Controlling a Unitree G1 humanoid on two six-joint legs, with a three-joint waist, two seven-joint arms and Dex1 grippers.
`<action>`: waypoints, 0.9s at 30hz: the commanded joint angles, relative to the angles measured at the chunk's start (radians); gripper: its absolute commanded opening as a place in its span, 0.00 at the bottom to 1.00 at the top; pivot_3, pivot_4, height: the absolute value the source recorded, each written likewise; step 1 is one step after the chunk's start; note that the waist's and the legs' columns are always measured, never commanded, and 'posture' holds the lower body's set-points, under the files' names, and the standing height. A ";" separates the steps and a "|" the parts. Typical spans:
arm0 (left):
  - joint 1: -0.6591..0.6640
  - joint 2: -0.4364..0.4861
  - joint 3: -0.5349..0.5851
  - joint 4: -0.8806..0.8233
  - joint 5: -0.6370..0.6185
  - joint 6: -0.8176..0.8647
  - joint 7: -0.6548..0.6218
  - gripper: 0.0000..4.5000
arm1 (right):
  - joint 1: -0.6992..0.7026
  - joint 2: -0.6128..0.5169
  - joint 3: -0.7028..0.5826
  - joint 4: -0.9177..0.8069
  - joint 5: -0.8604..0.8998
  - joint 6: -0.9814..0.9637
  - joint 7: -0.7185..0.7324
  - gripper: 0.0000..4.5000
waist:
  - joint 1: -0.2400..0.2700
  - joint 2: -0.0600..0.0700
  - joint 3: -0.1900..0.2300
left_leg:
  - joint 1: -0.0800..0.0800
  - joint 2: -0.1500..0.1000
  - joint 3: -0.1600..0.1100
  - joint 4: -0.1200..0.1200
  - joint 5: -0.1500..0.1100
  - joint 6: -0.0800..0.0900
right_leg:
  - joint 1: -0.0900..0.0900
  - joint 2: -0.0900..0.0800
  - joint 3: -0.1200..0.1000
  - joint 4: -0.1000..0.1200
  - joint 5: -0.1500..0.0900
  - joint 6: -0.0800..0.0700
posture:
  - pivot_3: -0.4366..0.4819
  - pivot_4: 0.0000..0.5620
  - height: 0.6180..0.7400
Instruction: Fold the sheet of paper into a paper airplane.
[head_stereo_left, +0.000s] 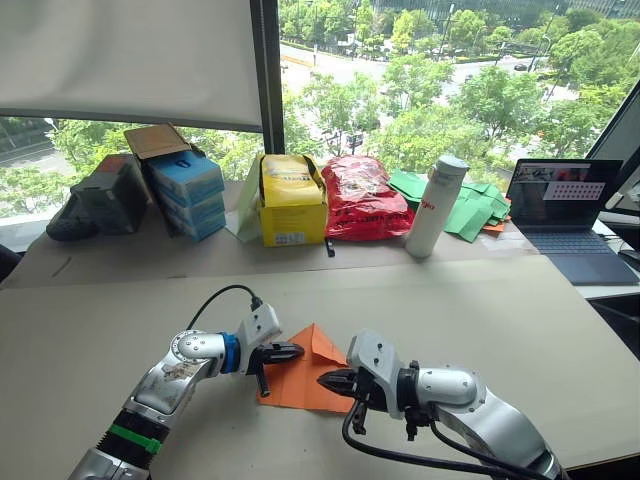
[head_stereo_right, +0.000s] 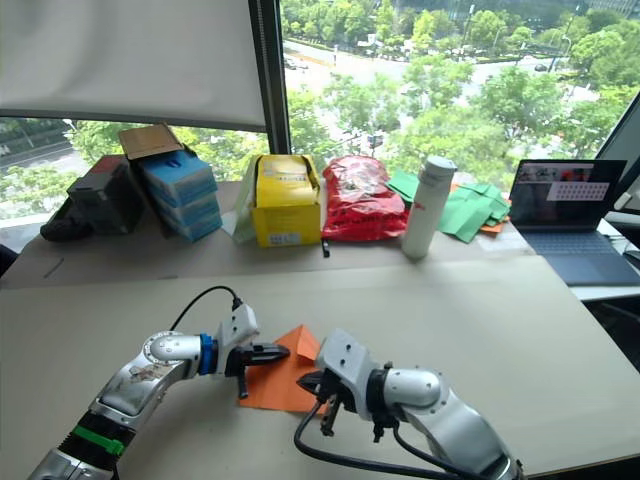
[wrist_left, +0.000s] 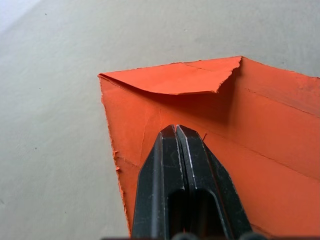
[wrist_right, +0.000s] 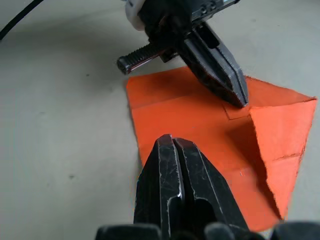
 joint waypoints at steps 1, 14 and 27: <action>0.008 0.007 -0.032 0.034 0.038 0.023 -0.009 0.01 | 0.010 -0.046 0.061 -0.050 0.009 0.020 0.016 0.00 | 0.000 0.000 0.000 | 0.000 0.000 0.000 0.000 0.000 0.000 | 0.000 -0.001 0.000 0.000 0.000 0.000 | 0.48 0.27 1.00; -0.031 0.002 -0.035 0.051 0.035 0.035 -0.026 0.01 | 0.099 -0.051 0.130 -0.075 -0.152 0.124 -0.249 0.00 | 0.016 0.000 0.000 | -0.001 -0.001 -0.001 0.002 0.003 -0.006 | 0.001 -0.005 -0.003 0.000 0.000 0.000 | 0.48 0.27 1.00; -0.069 -0.004 -0.045 0.101 0.042 0.009 -0.052 0.01 | 0.348 0.083 0.061 -0.195 -0.230 0.205 -0.552 0.00 | 0.026 -0.002 -0.002 | -0.001 -0.001 -0.002 0.004 0.003 -0.005 | 0.002 -0.005 -0.005 0.000 0.000 0.002 | 0.48 0.27 1.00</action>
